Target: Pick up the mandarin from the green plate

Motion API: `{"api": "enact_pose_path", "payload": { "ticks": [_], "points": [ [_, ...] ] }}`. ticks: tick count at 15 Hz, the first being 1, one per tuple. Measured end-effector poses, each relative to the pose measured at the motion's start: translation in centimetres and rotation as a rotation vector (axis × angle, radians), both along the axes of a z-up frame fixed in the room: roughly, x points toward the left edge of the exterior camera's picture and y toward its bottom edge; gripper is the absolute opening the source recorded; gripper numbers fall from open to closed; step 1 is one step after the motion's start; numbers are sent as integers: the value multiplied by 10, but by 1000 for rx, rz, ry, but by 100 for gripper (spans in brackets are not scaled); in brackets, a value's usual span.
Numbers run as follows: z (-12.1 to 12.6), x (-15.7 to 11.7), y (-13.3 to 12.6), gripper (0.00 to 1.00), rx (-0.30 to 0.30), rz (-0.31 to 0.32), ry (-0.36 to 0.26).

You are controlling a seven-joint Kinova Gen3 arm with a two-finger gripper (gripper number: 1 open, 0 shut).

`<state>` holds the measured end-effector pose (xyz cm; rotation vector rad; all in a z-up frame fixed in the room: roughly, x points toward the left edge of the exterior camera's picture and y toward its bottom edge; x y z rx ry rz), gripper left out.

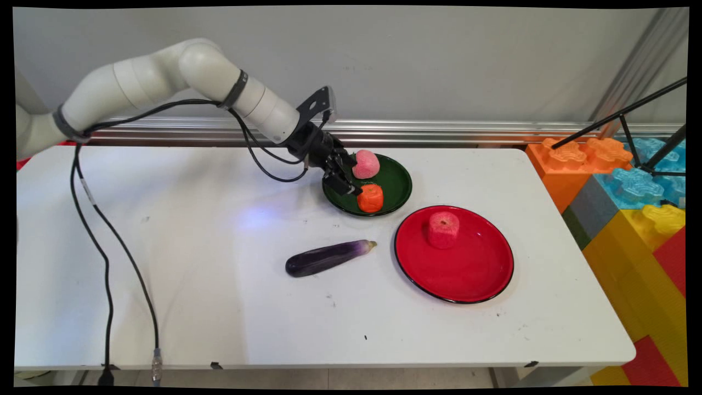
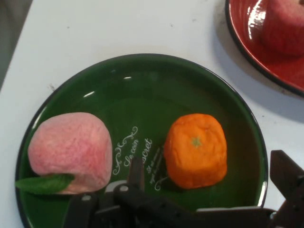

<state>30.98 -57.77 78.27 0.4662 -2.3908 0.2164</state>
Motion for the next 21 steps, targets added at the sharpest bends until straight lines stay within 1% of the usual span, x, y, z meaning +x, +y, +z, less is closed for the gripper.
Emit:
{"api": "enact_pose_path", "payload": {
  "ticks": [8, 16, 21],
  "points": [
    [-32, 10, -13, 100, 53, -59, 25],
    [-50, 7, -22, 100, 83, -86, 43],
    [-54, 4, -29, 100, 86, -86, 64]
  ]
}}
